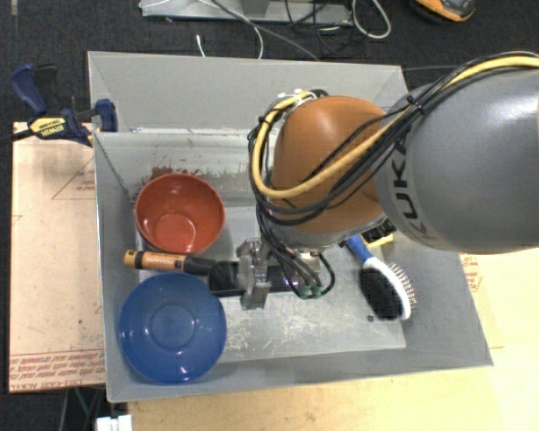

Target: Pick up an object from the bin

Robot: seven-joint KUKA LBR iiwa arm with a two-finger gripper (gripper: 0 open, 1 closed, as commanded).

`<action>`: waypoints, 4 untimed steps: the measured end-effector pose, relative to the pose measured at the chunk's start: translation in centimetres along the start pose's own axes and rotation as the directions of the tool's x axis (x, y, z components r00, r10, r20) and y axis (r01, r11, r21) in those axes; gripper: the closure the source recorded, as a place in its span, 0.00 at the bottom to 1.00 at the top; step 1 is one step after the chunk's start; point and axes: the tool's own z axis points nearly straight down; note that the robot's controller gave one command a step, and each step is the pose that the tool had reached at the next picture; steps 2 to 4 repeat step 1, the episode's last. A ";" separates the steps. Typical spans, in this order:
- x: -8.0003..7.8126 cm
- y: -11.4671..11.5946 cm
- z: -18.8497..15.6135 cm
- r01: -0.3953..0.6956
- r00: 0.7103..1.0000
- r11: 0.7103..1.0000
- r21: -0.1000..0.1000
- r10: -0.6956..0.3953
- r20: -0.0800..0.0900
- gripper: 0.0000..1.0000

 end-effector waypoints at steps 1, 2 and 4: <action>-1.4 1.5 1.6 -0.155 0.988 0.988 -0.005 0.155 0.012 1.00; -1.4 1.5 1.6 -0.155 0.988 0.988 -0.005 0.155 0.012 1.00; -1.4 1.5 1.6 -0.155 0.988 0.988 -0.005 0.155 0.012 1.00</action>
Offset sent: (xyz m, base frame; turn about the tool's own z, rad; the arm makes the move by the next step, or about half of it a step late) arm -0.0064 0.0281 -0.0449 0.1529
